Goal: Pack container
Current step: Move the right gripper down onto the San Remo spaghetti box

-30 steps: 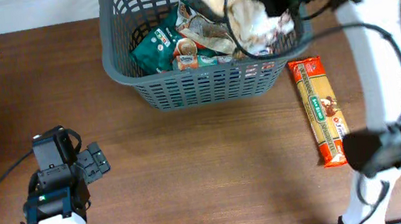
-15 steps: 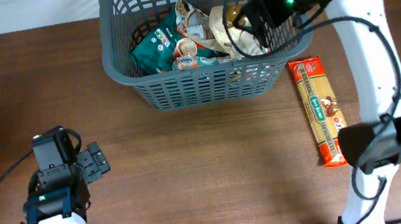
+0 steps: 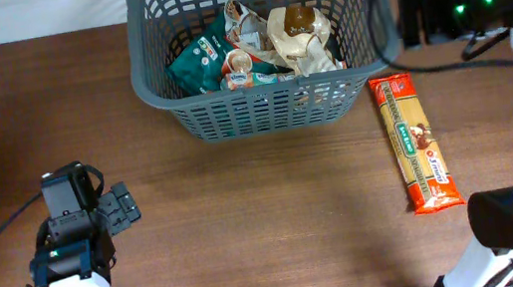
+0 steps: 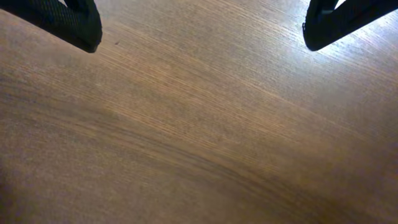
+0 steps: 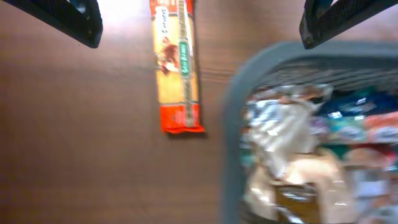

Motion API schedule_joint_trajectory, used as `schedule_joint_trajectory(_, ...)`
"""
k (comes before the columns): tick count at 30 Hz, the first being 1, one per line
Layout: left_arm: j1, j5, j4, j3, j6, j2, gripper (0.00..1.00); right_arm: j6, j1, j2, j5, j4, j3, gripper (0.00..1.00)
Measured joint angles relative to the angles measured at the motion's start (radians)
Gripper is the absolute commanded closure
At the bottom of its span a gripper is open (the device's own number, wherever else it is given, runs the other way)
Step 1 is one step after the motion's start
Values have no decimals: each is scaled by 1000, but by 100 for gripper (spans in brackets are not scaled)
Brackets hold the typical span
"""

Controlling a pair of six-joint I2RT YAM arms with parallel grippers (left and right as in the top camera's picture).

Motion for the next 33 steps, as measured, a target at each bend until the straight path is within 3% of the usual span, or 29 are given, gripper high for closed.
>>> schedule_joint_trajectory(7,0,0,3,0,0,0,1,-3,-58,7,-2,3,-158,1)
schedule_joint_trajectory(14,0,0,5,0,0,0,1,-48,-92,11,17,7,-482,1)
schedule_joint_trajectory(22,0,0,6,0,0,0,1,-74,-181,13,21,121,-711,1)
schedule_joint_trajectory(33,0,0,9,0,0,0,1,-270,-198,13,-91,337,-1050,1)
